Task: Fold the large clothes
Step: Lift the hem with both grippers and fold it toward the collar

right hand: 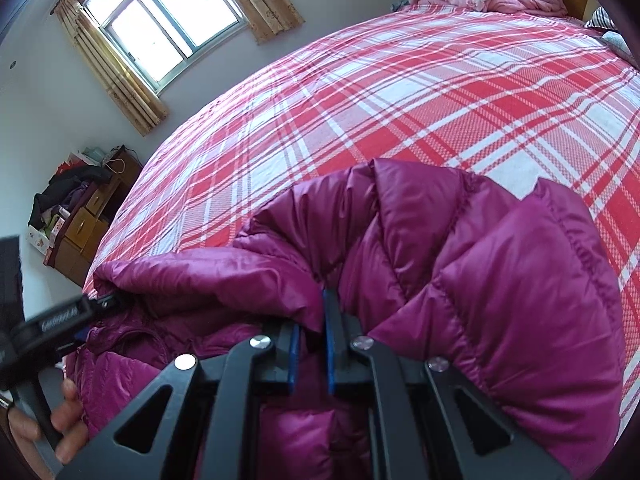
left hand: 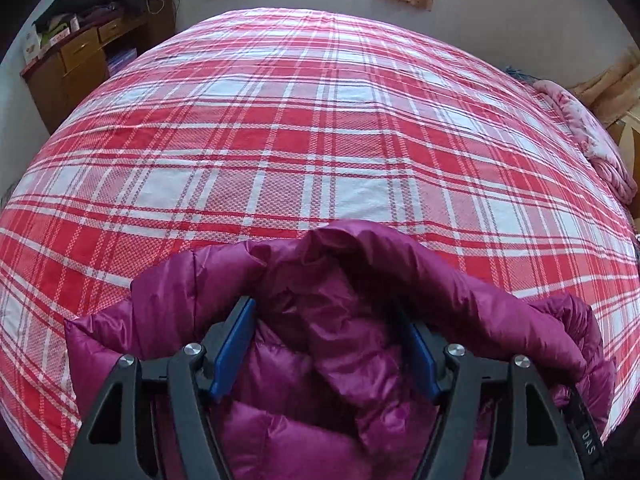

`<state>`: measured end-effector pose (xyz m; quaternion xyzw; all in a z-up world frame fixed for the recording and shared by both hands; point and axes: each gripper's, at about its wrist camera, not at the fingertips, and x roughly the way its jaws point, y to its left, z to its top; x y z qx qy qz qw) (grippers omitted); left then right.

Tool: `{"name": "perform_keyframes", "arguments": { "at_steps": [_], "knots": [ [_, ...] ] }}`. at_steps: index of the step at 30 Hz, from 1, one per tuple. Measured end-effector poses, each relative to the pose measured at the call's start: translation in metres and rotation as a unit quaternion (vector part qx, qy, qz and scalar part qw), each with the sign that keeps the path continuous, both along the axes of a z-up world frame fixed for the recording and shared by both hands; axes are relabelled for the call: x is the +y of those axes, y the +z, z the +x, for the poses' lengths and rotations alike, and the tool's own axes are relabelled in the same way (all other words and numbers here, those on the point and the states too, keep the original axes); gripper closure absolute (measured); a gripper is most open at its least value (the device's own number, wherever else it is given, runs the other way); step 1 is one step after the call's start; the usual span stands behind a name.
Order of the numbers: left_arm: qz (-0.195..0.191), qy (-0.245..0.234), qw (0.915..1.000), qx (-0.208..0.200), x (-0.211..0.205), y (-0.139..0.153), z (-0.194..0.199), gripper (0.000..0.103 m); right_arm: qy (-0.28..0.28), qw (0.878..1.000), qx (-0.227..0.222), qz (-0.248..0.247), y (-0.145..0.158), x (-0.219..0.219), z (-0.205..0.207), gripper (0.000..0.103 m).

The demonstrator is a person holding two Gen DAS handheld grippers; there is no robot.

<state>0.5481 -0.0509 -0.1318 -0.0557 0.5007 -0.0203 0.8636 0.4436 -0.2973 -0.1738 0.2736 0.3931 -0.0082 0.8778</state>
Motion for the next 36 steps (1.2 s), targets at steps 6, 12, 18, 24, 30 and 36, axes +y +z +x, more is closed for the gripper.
{"name": "perform_keyframes", "arguments": {
  "at_steps": [6, 12, 18, 24, 30, 36],
  "knots": [
    [0.043, -0.028, 0.9977, -0.045, 0.0, -0.011, -0.039, 0.078, -0.024, 0.999, 0.01, 0.04, 0.002, -0.018, 0.01, 0.094],
    [-0.01, -0.015, 0.9969, -0.077, 0.022, -0.02, -0.058, 0.077, 0.003, 0.999, 0.018, 0.03, -0.003, -0.018, 0.014, 0.093],
    [0.016, -0.015, 0.9962, -0.085, 0.014, -0.019, -0.057, 0.077, 0.018, 0.999, 0.032, -0.019, 0.024, -0.025, -0.019, 0.074],
    [0.021, -0.015, 0.9957, -0.089, 0.013, -0.019, -0.059, 0.077, -0.034, 0.988, -0.047, -0.141, 0.101, 0.0, -0.027, 0.072],
    [0.026, -0.017, 0.9954, -0.09, 0.013, -0.018, -0.061, 0.077, 0.038, 0.986, 0.033, -0.159, 0.061, 0.054, 0.037, 0.079],
    [0.0, -0.038, 0.9965, -0.074, 0.017, -0.006, -0.072, 0.077, 0.056, 0.981, 0.044, -0.181, 0.009, 0.05, 0.023, 0.085]
  ]
}}
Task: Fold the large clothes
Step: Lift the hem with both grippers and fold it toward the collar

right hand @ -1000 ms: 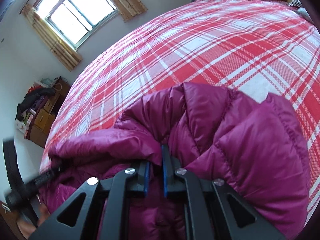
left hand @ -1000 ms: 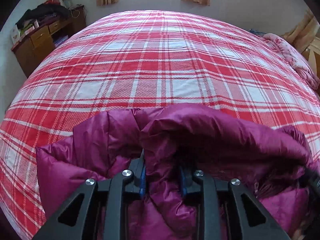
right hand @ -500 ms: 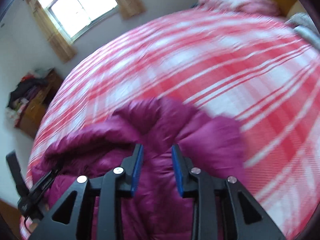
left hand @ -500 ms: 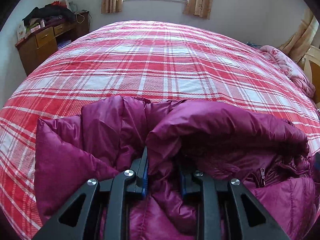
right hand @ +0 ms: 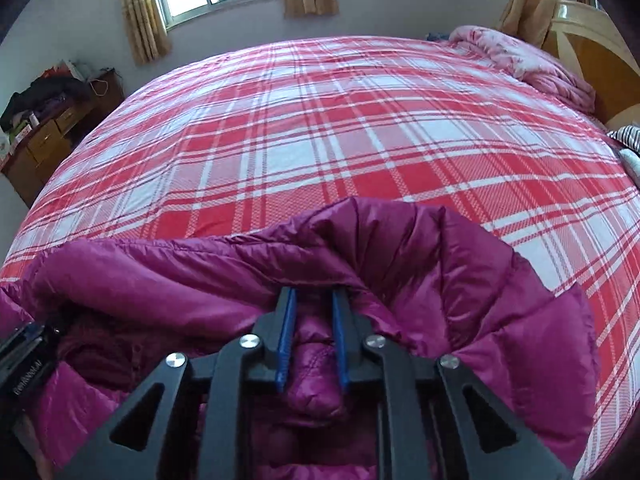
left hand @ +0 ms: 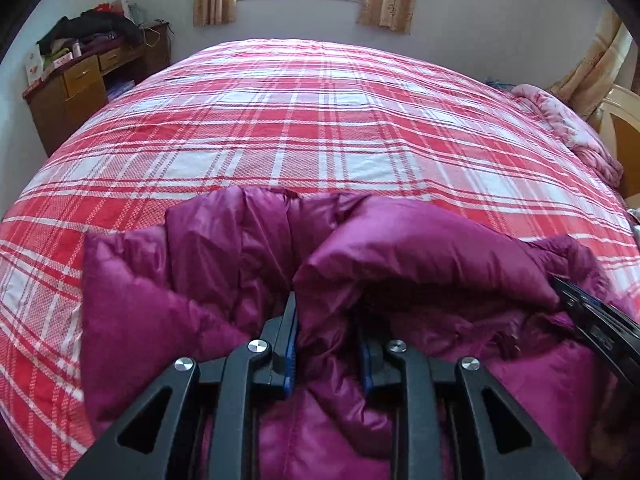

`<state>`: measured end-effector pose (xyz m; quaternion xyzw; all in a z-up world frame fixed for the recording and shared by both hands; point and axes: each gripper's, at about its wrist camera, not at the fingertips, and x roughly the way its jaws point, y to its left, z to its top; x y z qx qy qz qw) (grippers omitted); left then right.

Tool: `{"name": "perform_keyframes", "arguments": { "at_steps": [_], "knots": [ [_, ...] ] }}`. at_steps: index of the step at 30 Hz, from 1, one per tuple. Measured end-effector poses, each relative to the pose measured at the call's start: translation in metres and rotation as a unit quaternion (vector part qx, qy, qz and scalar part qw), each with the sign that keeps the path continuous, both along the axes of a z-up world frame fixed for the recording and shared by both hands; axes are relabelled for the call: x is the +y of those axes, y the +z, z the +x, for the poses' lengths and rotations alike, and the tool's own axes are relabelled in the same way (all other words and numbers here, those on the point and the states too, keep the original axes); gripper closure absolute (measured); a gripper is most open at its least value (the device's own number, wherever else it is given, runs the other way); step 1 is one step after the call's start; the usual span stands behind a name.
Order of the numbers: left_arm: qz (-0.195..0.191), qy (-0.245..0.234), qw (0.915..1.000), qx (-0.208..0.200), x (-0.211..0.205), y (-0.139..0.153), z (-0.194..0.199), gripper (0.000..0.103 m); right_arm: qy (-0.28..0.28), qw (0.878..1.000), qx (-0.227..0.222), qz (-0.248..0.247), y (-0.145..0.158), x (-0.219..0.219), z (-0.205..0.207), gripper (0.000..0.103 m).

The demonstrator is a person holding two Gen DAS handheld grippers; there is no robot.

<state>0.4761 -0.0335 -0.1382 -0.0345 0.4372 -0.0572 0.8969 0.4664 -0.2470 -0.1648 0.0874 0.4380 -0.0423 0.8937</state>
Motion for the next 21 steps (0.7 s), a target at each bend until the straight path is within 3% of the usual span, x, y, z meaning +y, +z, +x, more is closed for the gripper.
{"name": "perform_keyframes", "arguments": {
  "at_steps": [2, 4, 9, 12, 16, 18, 19, 21],
  "knots": [
    [-0.029, -0.009, 0.9995, -0.002, 0.006, 0.019, -0.017, 0.077, 0.0, 1.0, -0.002, -0.009, 0.0, 0.002, 0.0, 0.085],
    [-0.041, -0.017, 0.9985, -0.03, 0.008, 0.043, -0.029, 0.077, 0.0, 1.0, -0.005, -0.021, 0.0, 0.005, 0.0, 0.084],
    [0.005, -0.016, 0.9964, -0.082, -0.021, 0.088, 0.002, 0.077, 0.001, 0.999, -0.01, -0.039, 0.002, 0.012, -0.003, 0.084],
    [0.03, -0.006, 0.998, -0.055, -0.037, 0.072, 0.04, 0.077, 0.002, 0.999, -0.012, -0.034, 0.003, 0.01, -0.003, 0.084],
    [0.032, 0.014, 0.9992, 0.021, -0.033, 0.017, 0.055, 0.077, 0.002, 1.0, -0.015, -0.023, 0.002, 0.008, -0.003, 0.083],
    [0.025, 0.01, 0.9994, 0.02, -0.025, -0.006, 0.046, 0.077, 0.005, 1.0, -0.017, -0.016, 0.002, 0.007, -0.004, 0.083],
    [0.013, 0.009, 0.9999, -0.004, -0.021, -0.009, 0.038, 0.077, 0.005, 1.0, -0.018, -0.013, 0.002, 0.006, -0.004, 0.083],
    [0.007, 0.012, 0.9998, -0.013, -0.02, -0.01, 0.035, 0.077, 0.004, 1.0, -0.018, -0.006, 0.002, 0.004, -0.004, 0.083]
  ]
}}
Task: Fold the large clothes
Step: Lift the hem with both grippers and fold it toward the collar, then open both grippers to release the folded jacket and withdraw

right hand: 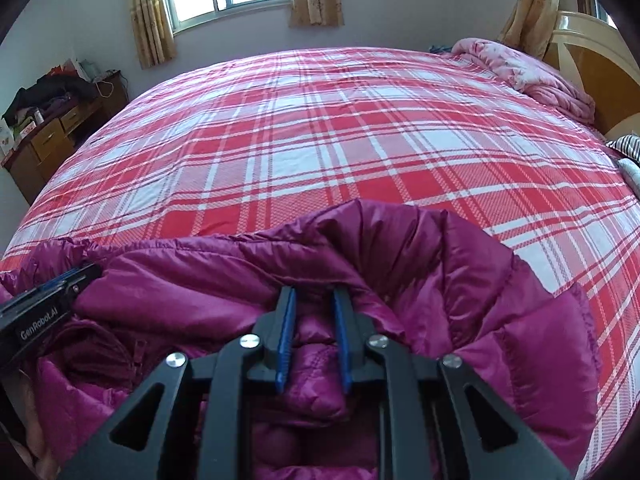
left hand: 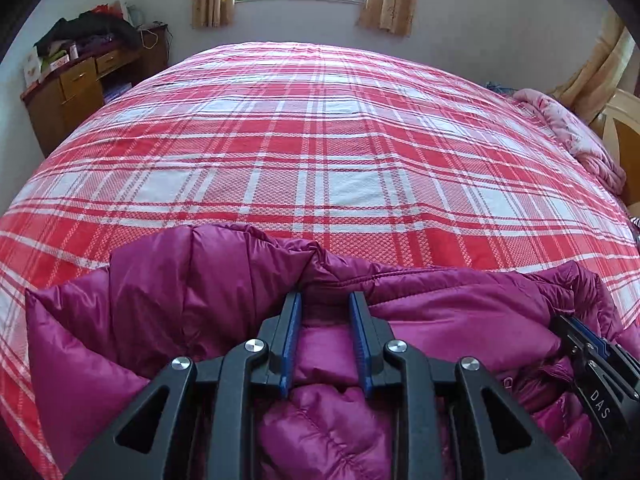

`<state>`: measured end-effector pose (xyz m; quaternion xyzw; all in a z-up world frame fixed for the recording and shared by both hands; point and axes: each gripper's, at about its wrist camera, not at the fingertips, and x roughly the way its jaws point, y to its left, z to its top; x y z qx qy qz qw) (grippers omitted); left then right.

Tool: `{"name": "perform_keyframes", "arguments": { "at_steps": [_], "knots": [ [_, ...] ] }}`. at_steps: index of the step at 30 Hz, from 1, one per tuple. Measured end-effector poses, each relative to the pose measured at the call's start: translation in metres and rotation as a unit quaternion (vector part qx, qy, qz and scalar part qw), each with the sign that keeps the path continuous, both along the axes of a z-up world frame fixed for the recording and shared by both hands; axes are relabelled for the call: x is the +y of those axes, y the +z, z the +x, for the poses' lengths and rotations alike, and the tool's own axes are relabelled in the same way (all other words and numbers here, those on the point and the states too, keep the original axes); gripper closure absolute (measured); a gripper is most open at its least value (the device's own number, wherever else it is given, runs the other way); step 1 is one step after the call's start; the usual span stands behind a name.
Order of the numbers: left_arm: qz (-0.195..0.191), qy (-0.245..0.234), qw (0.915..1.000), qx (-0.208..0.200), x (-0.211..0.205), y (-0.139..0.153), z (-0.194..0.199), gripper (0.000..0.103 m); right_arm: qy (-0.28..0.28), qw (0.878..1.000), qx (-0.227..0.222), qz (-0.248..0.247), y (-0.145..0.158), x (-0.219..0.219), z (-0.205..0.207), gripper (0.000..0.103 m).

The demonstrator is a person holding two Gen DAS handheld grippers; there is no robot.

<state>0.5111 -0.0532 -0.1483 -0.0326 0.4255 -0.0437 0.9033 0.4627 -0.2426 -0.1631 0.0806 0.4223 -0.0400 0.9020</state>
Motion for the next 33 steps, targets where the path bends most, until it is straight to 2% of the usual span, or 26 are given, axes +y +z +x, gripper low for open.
{"name": "perform_keyframes", "arguments": {
  "at_steps": [2, 5, 7, 9, 10, 12, 14, 15, 19, 23, 26, 28, 30, 31, 32, 33],
  "knots": [
    [0.017, 0.002, 0.9998, -0.002, -0.005, -0.002, 0.003, 0.077, -0.001, 1.0, 0.004, -0.001, 0.001, 0.001, 0.002, 0.082],
    [0.068, 0.001, 0.9977, -0.007, -0.019, -0.003, 0.003, 0.077, 0.007, 1.0, 0.013, -0.003, 0.012, 0.002, 0.002, 0.082],
    [0.09, 0.002, 0.9959, -0.01, -0.025, -0.005, 0.003, 0.077, 0.008, 1.0, -0.024, -0.009, 0.033, 0.002, -0.007, 0.082],
    [0.091, 0.002, 0.9958, -0.011, -0.022, -0.004, 0.004, 0.077, 0.006, 0.998, -0.051, -0.049, 0.05, 0.008, -0.012, 0.082],
    [0.092, 0.002, 0.9957, -0.011, -0.022, -0.003, 0.004, 0.077, 0.009, 0.997, -0.044, -0.059, 0.05, 0.011, -0.009, 0.079],
    [0.096, 0.002, 0.9953, -0.012, -0.023, -0.004, 0.004, 0.077, 0.02, 0.998, -0.018, -0.055, 0.038, 0.011, 0.0, 0.079],
    [0.104, 0.002, 0.9945, -0.013, -0.025, -0.004, 0.004, 0.077, 0.024, 0.998, 0.024, -0.057, 0.01, 0.009, 0.008, 0.079],
    [0.105, 0.002, 0.9944, -0.014, -0.026, -0.004, 0.004, 0.077, 0.032, 0.998, 0.026, -0.047, -0.001, 0.007, 0.009, 0.079],
    [0.106, 0.002, 0.9943, -0.013, -0.027, -0.004, 0.004, 0.077, 0.033, 0.999, 0.013, -0.027, -0.003, 0.0, 0.009, 0.079],
    [0.104, 0.001, 0.9946, -0.01, -0.027, -0.003, 0.006, 0.077, 0.036, 0.998, 0.019, -0.056, -0.001, 0.007, 0.012, 0.078],
    [0.074, -0.005, 0.9972, 0.002, -0.018, 0.004, 0.005, 0.077, 0.047, 0.996, 0.035, -0.064, 0.009, 0.009, 0.009, 0.076],
    [0.058, -0.016, 0.9982, 0.007, -0.008, 0.017, -0.002, 0.077, 0.056, 0.998, -0.007, -0.036, 0.037, 0.003, -0.015, 0.075],
    [0.045, -0.024, 0.9986, -0.012, 0.006, 0.039, -0.019, 0.077, 0.063, 0.996, -0.065, -0.024, 0.071, -0.004, -0.048, 0.055],
    [0.044, -0.029, 0.9983, -0.023, 0.013, 0.051, -0.029, 0.077, 0.066, 0.993, -0.089, -0.03, 0.087, -0.007, -0.066, 0.038],
    [0.044, -0.036, 0.9978, -0.033, 0.021, 0.061, -0.04, 0.077, 0.07, 0.991, -0.111, -0.038, 0.101, -0.01, -0.086, 0.033],
    [0.045, -0.044, 0.997, -0.044, 0.029, 0.073, -0.055, 0.077, 0.077, 0.988, -0.128, -0.045, 0.115, -0.013, -0.109, 0.033]
  ]
}}
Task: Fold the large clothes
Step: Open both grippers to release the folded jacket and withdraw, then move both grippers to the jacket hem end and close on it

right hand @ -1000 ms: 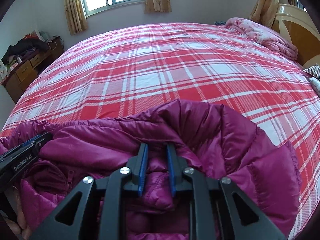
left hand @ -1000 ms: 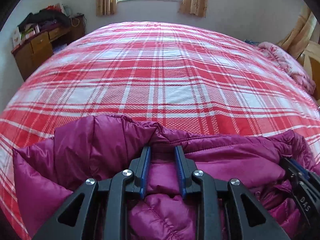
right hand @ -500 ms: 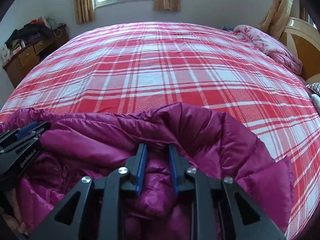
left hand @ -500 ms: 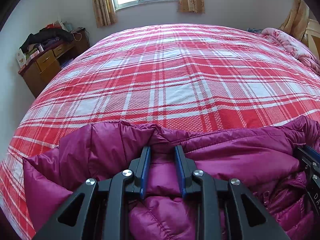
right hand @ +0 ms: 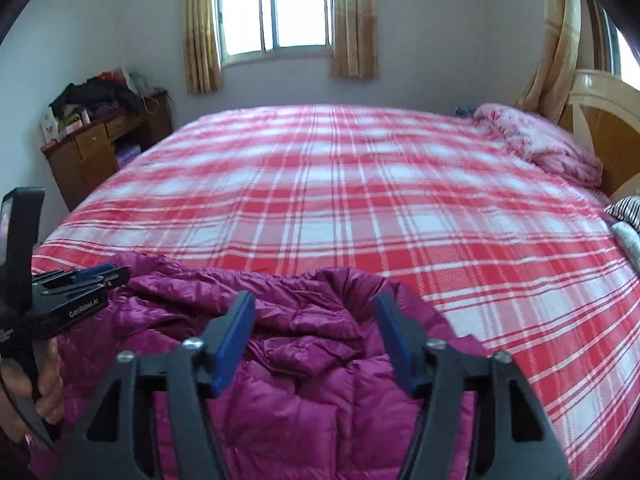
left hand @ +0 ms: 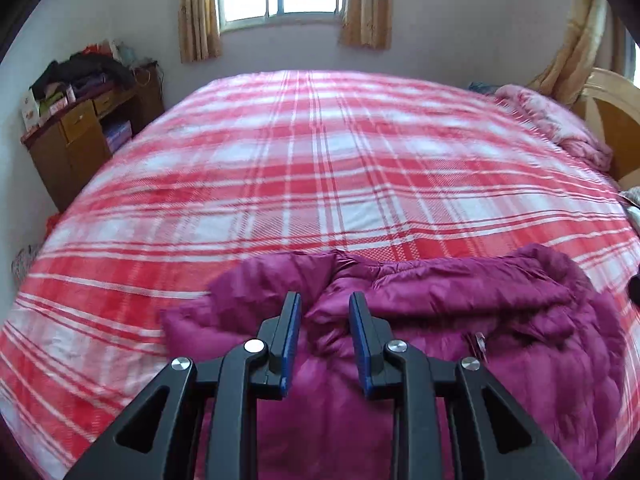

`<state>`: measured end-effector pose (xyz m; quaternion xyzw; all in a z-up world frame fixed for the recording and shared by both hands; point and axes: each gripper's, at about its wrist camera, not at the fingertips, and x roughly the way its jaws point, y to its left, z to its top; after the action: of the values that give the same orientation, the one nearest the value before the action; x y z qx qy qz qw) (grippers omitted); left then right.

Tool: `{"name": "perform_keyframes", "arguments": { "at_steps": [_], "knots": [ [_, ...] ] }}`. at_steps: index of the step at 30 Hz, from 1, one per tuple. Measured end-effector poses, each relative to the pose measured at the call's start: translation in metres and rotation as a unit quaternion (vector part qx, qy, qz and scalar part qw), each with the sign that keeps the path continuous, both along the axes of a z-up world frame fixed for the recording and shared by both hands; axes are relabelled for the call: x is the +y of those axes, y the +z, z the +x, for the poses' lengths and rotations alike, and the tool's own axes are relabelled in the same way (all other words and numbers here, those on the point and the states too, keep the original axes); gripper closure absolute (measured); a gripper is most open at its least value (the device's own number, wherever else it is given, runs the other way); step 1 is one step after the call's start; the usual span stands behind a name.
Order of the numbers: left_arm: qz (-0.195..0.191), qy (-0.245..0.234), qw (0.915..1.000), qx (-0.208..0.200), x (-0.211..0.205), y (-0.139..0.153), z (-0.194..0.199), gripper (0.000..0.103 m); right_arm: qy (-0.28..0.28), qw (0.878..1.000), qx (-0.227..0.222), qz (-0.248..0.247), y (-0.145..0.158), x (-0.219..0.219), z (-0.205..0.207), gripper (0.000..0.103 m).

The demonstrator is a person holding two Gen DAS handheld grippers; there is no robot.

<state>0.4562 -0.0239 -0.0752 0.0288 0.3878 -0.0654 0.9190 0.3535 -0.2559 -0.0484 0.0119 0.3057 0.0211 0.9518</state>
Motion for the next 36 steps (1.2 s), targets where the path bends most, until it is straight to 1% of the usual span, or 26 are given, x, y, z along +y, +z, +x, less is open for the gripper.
{"name": "perform_keyframes", "arguments": {
  "at_steps": [2, 3, 5, 7, 9, 12, 13, 15, 16, 17, 18, 20, 24, 26, 28, 30, 32, 34, 36],
  "knots": [
    [-0.003, -0.023, 0.9996, -0.018, 0.019, 0.02, -0.036, 0.077, 0.006, 1.0, -0.016, -0.009, 0.018, -0.006, -0.039, 0.033],
    [-0.008, -0.034, 0.9991, -0.024, 0.028, 0.026, -0.052, 0.077, 0.007, 1.0, -0.025, -0.009, 0.027, -0.012, -0.067, 0.033],
    [-0.028, -0.064, 0.997, -0.033, 0.05, 0.037, -0.097, 0.076, 0.017, 0.999, -0.031, -0.004, 0.035, -0.02, -0.113, 0.033],
    [-0.048, -0.088, 0.9943, -0.036, 0.071, 0.043, -0.138, 0.073, 0.025, 0.999, -0.03, -0.009, 0.039, -0.025, -0.154, 0.033],
    [-0.066, -0.1, 0.992, -0.041, 0.091, 0.044, -0.178, 0.066, 0.033, 0.999, -0.023, -0.02, 0.035, -0.029, -0.199, 0.033],
    [-0.083, -0.102, 0.9905, -0.039, 0.119, 0.037, -0.233, 0.058, 0.041, 0.998, 0.003, -0.037, 0.019, -0.03, -0.249, 0.033],
    [-0.087, -0.102, 0.9903, -0.037, 0.126, 0.033, -0.248, 0.057, 0.04, 0.998, 0.013, -0.041, 0.013, -0.031, -0.259, 0.033],
    [-0.082, -0.099, 0.9913, -0.031, 0.135, 0.022, -0.279, 0.056, 0.045, 0.997, 0.043, -0.052, -0.006, -0.031, -0.281, 0.033],
    [-0.079, -0.096, 0.9918, -0.027, 0.14, 0.017, -0.292, 0.056, 0.044, 0.996, 0.057, -0.057, -0.015, -0.033, -0.288, 0.033],
    [-0.084, -0.096, 0.9916, -0.022, 0.145, 0.011, -0.304, 0.056, 0.042, 0.995, 0.071, -0.062, -0.022, -0.033, -0.296, 0.033],
    [-0.098, -0.096, 0.9905, -0.013, 0.151, 0.005, -0.316, 0.056, 0.041, 0.994, 0.079, -0.062, -0.026, -0.036, -0.306, 0.033],
    [-0.115, -0.096, 0.9887, -0.003, 0.163, -0.003, -0.337, 0.056, 0.037, 0.995, 0.084, -0.05, -0.031, -0.042, -0.326, 0.033],
    [-0.118, -0.101, 0.9878, 0.001, 0.177, -0.016, -0.377, 0.056, 0.023, 0.995, 0.091, -0.034, -0.039, -0.051, -0.352, 0.033],
    [-0.113, -0.107, 0.9877, 0.001, 0.176, -0.021, -0.383, 0.056, 0.017, 0.995, 0.098, -0.025, -0.048, -0.053, -0.357, 0.033],
    [-0.104, -0.103, 0.9893, 0.003, 0.173, -0.027, -0.382, 0.055, 0.009, 0.995, 0.104, -0.003, -0.059, -0.057, -0.357, 0.033],
    [-0.091, -0.101, 0.9906, 0.016, 0.168, -0.038, -0.381, 0.055, 0.0, 0.993, 0.115, 0.029, -0.073, -0.06, -0.351, 0.033],
    [-0.081, -0.106, 0.9906, 0.032, 0.166, -0.049, -0.383, 0.055, -0.006, 0.99, 0.133, 0.045, -0.087, -0.057, -0.348, 0.033],
    [-0.079, -0.105, 0.9905, 0.041, 0.166, -0.061, -0.388, 0.055, -0.002, 0.988, 0.149, 0.042, -0.096, -0.052, -0.344, 0.033],
    [-0.09, -0.101, 0.9896, 0.05, 0.167, -0.072, -0.392, 0.055, 0.014, 0.986, 0.161, 0.038, -0.103, -0.044, -0.341, 0.033]
  ]
}}
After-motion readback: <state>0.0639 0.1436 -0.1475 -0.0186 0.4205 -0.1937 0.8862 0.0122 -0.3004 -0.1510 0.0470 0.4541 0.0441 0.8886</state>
